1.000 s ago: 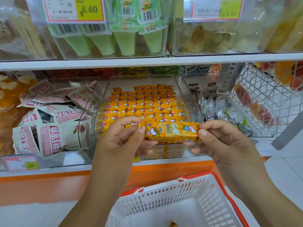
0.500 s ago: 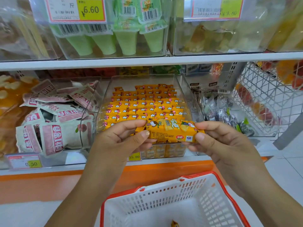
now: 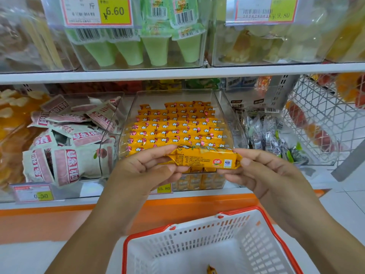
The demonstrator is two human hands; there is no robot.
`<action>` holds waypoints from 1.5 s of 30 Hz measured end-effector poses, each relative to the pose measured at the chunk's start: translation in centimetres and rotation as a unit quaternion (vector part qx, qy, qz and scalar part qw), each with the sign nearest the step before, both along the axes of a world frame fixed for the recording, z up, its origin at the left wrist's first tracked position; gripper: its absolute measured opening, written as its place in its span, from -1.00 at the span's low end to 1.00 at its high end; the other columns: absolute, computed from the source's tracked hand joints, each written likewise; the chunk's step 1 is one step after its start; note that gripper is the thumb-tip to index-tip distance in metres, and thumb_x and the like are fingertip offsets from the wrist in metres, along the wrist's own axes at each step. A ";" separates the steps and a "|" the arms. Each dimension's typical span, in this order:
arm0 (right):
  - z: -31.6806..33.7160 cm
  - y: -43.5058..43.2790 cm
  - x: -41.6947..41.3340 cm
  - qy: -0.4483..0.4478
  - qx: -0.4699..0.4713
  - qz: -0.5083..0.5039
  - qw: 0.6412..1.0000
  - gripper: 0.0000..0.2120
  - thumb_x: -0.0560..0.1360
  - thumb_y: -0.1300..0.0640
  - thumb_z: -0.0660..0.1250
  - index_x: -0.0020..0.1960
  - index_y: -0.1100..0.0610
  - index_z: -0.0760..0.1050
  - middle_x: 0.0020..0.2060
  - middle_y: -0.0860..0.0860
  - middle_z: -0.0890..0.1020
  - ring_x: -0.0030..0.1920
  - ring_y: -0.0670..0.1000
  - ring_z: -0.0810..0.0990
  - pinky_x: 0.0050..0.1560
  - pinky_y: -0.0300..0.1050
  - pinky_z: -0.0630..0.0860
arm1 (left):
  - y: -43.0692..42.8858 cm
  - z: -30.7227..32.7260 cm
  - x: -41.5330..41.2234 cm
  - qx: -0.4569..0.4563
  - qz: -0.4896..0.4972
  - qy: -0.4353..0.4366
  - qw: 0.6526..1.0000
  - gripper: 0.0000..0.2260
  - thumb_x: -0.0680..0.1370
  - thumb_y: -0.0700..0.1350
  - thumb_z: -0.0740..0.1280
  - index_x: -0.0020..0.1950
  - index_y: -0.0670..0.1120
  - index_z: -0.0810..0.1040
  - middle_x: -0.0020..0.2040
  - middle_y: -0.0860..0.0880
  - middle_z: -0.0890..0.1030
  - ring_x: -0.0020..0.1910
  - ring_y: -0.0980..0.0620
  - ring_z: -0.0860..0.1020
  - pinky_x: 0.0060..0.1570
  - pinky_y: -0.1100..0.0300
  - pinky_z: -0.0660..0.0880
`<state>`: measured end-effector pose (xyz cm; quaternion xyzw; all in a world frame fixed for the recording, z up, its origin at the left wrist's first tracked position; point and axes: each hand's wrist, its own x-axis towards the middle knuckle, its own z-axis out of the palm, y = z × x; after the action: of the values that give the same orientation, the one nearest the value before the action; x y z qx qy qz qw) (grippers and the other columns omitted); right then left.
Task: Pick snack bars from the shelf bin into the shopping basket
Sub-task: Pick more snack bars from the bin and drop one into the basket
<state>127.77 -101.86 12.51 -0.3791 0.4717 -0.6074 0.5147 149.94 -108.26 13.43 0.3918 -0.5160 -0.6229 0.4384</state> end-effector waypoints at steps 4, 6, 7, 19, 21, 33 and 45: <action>-0.1 0.0 0.1 -0.006 -0.006 0.013 1.000 -0.52 0.22 0.13 0.47 0.12 0.24 0.60 -0.07 0.25 0.70 -0.03 0.23 0.71 -0.12 -0.17 0.63 | -0.1 -0.1 -0.1 -0.010 0.042 -0.019 0.999 -0.82 0.30 -0.13 0.42 -0.13 -0.03 0.70 -0.20 -0.17 0.72 -0.16 -0.13 0.71 -0.15 0.12 0.66; -0.4 -0.1 0.1 0.009 -0.017 0.018 1.000 -0.60 0.21 -0.02 0.58 -0.02 0.14 0.67 -0.05 0.22 0.70 -0.03 0.23 0.70 -0.10 -0.15 0.63 | -0.1 -0.3 0.0 -0.017 0.045 -0.045 0.998 -0.87 0.27 -0.02 0.44 -0.23 -0.01 0.69 -0.15 -0.12 0.72 -0.13 -0.09 0.71 -0.03 0.01 0.63; -0.4 -0.2 0.0 0.021 -0.018 0.022 0.999 -0.60 0.17 -0.12 0.62 -0.10 0.08 0.68 -0.04 0.19 0.71 -0.03 0.20 0.70 -0.08 -0.13 0.63 | -0.1 -0.3 -0.1 -0.018 0.042 -0.053 0.998 -0.88 0.26 0.02 0.44 -0.28 0.01 0.67 -0.13 -0.08 0.72 -0.11 -0.07 0.71 0.03 0.00 0.60; -0.3 -0.1 0.7 0.007 -0.014 -0.030 0.999 -0.73 0.24 0.06 0.44 -0.11 0.16 0.56 -0.10 0.23 0.70 -0.15 0.23 0.72 -0.23 -0.19 0.62 | 0.6 -0.2 -1.4 0.011 0.067 0.003 0.998 -0.92 0.49 -0.19 0.36 -0.02 -0.08 0.56 -0.19 -0.07 0.72 -0.29 0.00 0.68 -0.31 0.24 0.61; -0.3 -0.1 0.9 0.019 -0.030 -0.054 0.998 -0.73 0.23 0.04 0.46 -0.09 0.07 0.56 -0.07 0.19 0.70 -0.19 0.28 0.71 -0.25 -0.16 0.63 | 0.8 -0.1 -1.7 0.014 0.091 0.010 0.996 -0.86 0.51 -0.22 0.36 0.05 -0.07 0.56 -0.15 -0.05 0.73 -0.32 -0.01 0.68 -0.34 0.24 0.60; -0.6 -0.1 0.7 0.013 -0.033 -0.009 0.999 -0.54 0.19 -0.04 0.60 0.01 0.11 0.60 -0.02 0.19 0.71 -0.08 0.23 0.71 -0.10 -0.13 0.64 | 0.2 -0.4 -0.7 0.019 0.055 -0.002 0.998 -0.79 0.30 -0.14 0.43 -0.11 0.02 0.74 -0.09 -0.07 0.73 -0.12 -0.04 0.71 -0.15 0.26 0.63; -0.8 -0.3 0.8 -0.036 -0.024 0.022 0.999 -0.50 0.17 0.05 0.63 0.04 0.16 0.59 -0.03 0.26 0.69 -0.05 0.23 0.71 -0.11 -0.15 0.63 | 0.1 -0.6 -0.6 0.022 0.048 -0.042 0.998 -0.86 0.58 -0.17 0.31 0.03 -0.08 0.66 -0.12 -0.10 0.73 -0.10 -0.04 0.71 -0.10 0.20 0.64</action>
<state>128.52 -102.18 11.71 -0.3794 0.4293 -0.6208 0.5351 149.34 -108.19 12.82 0.4514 -0.5012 -0.5950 0.4370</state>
